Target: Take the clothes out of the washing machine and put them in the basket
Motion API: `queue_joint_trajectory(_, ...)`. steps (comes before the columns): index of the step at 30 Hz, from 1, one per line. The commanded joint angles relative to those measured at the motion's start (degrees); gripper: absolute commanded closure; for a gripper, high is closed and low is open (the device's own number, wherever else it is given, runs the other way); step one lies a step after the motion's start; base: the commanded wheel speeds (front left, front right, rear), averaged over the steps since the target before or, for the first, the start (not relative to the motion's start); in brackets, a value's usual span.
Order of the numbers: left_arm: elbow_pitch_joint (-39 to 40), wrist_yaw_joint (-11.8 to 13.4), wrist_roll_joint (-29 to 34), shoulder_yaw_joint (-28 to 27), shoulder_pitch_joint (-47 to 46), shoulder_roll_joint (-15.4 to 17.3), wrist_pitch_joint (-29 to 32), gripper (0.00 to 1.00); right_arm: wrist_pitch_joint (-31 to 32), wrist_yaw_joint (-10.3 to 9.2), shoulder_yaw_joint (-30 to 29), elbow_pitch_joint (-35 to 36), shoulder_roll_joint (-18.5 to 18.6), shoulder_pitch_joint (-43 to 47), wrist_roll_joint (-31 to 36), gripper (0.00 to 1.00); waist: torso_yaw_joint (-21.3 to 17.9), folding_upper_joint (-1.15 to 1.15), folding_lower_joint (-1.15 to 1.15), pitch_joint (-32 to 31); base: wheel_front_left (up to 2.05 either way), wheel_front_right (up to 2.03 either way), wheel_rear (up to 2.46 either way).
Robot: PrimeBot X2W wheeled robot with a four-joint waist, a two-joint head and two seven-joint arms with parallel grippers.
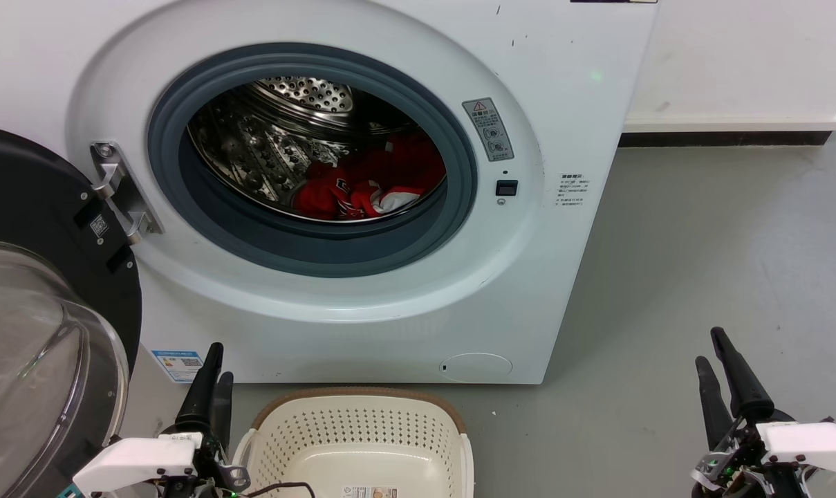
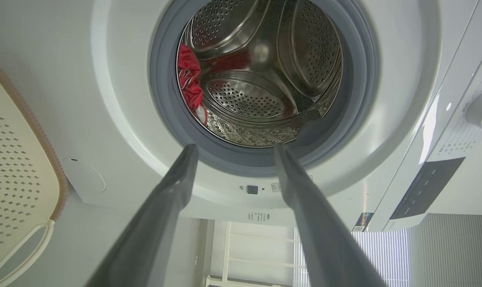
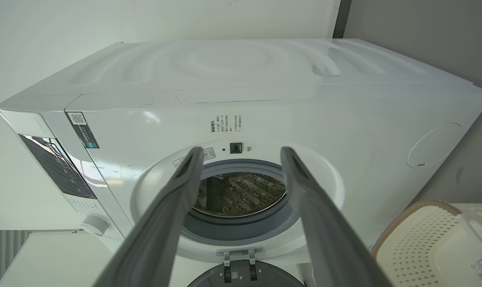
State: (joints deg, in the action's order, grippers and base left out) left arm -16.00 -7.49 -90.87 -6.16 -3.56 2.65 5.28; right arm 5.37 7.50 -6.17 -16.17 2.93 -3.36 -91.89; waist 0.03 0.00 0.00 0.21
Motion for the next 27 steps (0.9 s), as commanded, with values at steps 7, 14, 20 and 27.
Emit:
queue_joint_trajectory(7, 3.66, 0.9, 7.86, -0.07, -0.42, 0.12, -2.31, 0.0, -2.37, 0.0, 0.22, 3.13, 0.04, -0.37, 7.33, 0.0, 0.06, 0.0, 0.0, 0.11, 0.0, 0.0, 0.0)
queue_joint_trajectory(14, 6.25, 2.68, 15.64, 0.77, 0.14, 0.13, -4.13, 0.0, -4.19, 0.0, 0.77, 5.94, 0.04, 0.16, 16.86, 0.0, 0.12, 0.0, 0.0, 0.28, 0.0, 0.0, 0.0)
queue_joint_trajectory(20, 8.0, 4.44, 22.59, 1.7, 0.74, 0.15, -5.57, 0.0, -5.62, 0.0, 1.8, 8.08, 0.03, 0.76, 24.77, 0.0, 0.1, 0.0, 0.0, 0.4, 0.0, 0.0, 0.0)
queue_joint_trajectory(27, 9.49, 6.04, 30.79, 3.13, 1.55, 0.16, -7.16, 0.0, -7.21, 0.0, 2.94, 10.26, 0.03, 1.69, 33.96, 0.0, 0.08, 0.0, 0.0, 0.4, 0.0, 0.0, 0.0)
